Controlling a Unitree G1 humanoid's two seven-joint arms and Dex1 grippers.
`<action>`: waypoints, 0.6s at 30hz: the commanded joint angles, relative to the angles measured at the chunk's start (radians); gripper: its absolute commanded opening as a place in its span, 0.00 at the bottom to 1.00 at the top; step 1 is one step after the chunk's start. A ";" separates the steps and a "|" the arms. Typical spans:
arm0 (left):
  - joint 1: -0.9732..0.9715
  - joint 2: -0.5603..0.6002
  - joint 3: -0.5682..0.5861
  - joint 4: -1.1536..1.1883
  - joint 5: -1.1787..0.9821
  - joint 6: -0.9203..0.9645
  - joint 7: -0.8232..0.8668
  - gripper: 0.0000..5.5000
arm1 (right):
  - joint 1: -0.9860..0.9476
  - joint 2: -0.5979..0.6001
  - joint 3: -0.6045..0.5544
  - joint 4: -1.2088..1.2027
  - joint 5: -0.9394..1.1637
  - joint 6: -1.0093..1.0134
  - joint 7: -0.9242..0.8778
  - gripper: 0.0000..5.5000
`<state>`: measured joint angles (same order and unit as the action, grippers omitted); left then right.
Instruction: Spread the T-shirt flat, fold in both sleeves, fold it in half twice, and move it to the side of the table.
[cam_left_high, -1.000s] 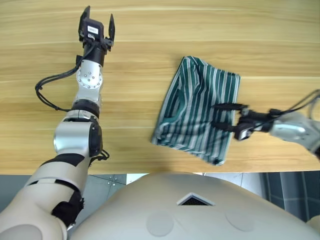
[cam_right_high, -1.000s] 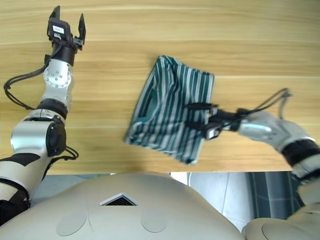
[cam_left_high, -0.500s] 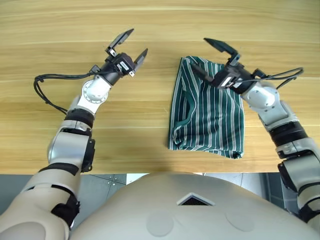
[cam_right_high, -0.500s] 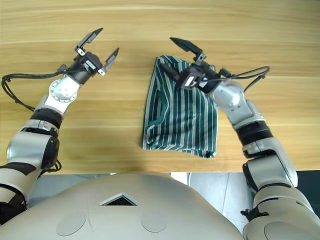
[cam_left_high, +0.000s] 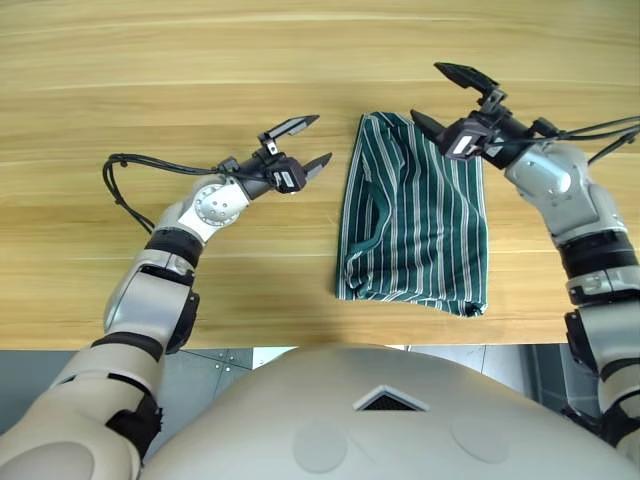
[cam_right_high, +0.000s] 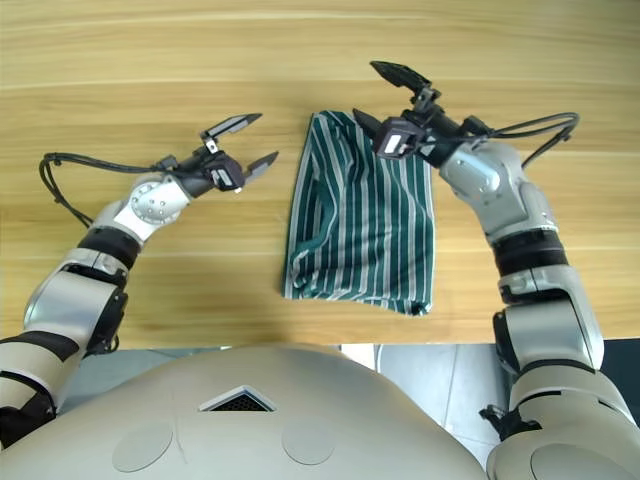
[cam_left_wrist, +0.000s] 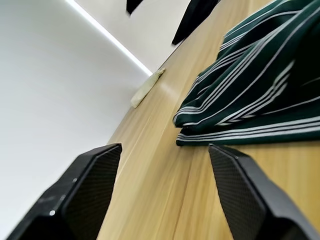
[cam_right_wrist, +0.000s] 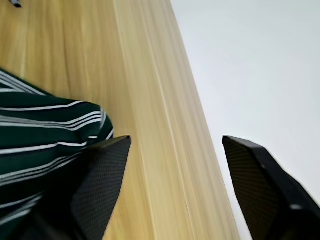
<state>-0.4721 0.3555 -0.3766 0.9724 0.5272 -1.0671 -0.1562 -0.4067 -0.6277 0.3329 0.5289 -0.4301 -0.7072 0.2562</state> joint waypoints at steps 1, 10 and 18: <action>-0.024 -0.031 -0.052 -0.033 0.047 -0.008 0.001 0.59 | -0.041 0.034 0.011 0.070 -0.041 -0.014 -0.027 0.61; -0.191 -0.161 -0.007 0.089 -0.023 0.087 0.082 0.59 | -0.107 0.083 -0.002 0.227 -0.075 -0.011 -0.128 0.61; -0.280 -0.210 -0.072 0.205 0.066 0.242 0.143 0.59 | -0.010 -0.003 -0.011 0.085 0.045 -0.150 -0.025 0.61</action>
<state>-0.7321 0.1426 -0.4254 1.1504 0.5668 -0.8501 -0.0177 -0.4785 -0.5548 0.3214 0.7127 -0.4658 -0.7542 0.1360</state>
